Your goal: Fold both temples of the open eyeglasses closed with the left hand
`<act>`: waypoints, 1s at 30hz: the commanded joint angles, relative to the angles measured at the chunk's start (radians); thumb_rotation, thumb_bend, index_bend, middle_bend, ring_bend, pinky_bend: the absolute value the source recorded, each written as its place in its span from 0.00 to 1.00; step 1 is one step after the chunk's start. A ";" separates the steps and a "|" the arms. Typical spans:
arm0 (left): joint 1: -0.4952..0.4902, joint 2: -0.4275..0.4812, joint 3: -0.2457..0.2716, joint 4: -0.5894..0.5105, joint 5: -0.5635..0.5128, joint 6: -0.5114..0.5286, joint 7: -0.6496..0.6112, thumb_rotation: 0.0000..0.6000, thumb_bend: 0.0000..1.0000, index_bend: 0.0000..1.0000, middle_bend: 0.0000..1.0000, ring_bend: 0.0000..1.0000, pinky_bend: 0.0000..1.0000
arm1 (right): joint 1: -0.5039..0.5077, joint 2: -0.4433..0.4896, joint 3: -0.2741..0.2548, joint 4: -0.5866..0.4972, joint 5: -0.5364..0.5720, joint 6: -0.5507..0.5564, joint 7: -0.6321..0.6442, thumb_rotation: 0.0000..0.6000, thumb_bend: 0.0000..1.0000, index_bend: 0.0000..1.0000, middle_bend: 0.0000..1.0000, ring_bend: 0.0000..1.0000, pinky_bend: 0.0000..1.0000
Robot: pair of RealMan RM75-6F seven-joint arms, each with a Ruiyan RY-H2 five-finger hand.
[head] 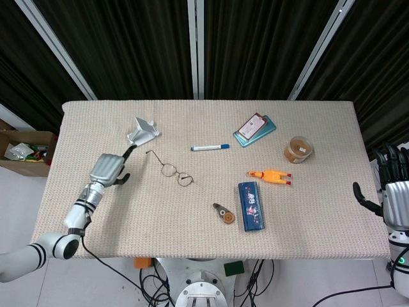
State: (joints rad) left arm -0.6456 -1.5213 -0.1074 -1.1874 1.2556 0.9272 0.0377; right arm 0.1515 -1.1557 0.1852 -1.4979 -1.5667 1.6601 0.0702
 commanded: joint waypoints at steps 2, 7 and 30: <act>-0.026 -0.028 0.000 0.030 0.068 0.006 -0.055 1.00 0.34 0.04 0.90 0.83 0.79 | 0.001 0.000 0.000 0.000 0.001 -0.002 -0.001 0.90 0.38 0.00 0.00 0.00 0.00; -0.045 -0.035 -0.001 0.029 0.109 0.016 -0.067 1.00 0.34 0.04 0.91 0.83 0.79 | 0.001 -0.002 -0.001 0.003 0.004 -0.006 0.001 0.90 0.38 0.00 0.00 0.00 0.00; -0.085 -0.072 0.014 -0.132 0.059 -0.016 0.239 1.00 0.34 0.04 0.91 0.83 0.80 | -0.006 -0.010 -0.008 0.036 0.010 -0.007 0.038 0.90 0.38 0.00 0.00 0.00 0.00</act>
State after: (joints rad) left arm -0.7284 -1.5881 -0.0966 -1.3144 1.3209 0.9138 0.2657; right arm 0.1458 -1.1655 0.1772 -1.4624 -1.5566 1.6531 0.1086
